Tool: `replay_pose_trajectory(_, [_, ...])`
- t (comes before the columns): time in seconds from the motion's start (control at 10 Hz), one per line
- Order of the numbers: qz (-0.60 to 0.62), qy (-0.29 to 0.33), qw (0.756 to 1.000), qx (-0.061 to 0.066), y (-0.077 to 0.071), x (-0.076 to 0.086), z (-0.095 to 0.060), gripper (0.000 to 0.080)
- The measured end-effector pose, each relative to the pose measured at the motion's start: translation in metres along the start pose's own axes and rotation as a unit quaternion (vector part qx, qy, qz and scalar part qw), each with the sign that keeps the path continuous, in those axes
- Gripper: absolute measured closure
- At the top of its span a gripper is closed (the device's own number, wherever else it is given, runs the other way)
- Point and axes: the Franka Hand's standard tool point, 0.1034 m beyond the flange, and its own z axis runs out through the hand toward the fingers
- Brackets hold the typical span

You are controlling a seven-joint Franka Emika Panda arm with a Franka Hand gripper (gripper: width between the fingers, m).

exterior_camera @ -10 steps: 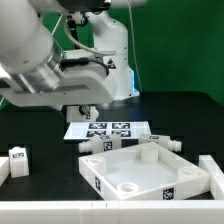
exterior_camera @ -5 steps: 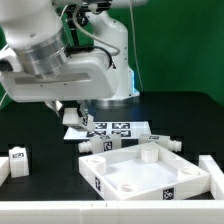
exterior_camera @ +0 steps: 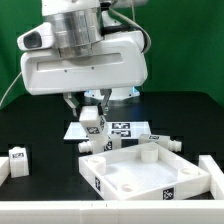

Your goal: Assemble one leg

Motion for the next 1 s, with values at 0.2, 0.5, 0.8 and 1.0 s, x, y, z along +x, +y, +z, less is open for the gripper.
replay_pose_trajectory(0.2, [-0.005, 0.061, 0.998, -0.010, 0.001, 0.004, 0.000, 0.0517])
replay_pose_trajectory(0.5, [-0.038, 0.138, 0.990, -0.007, -0.043, 0.007, -0.009, 0.0517])
replay_pose_trajectory(0.8, [-0.044, 0.136, 0.990, 0.012, -0.098, 0.010, -0.010, 0.0517])
replay_pose_trajectory(1.0, [-0.061, 0.134, 0.989, 0.012, -0.108, 0.007, -0.007, 0.0517])
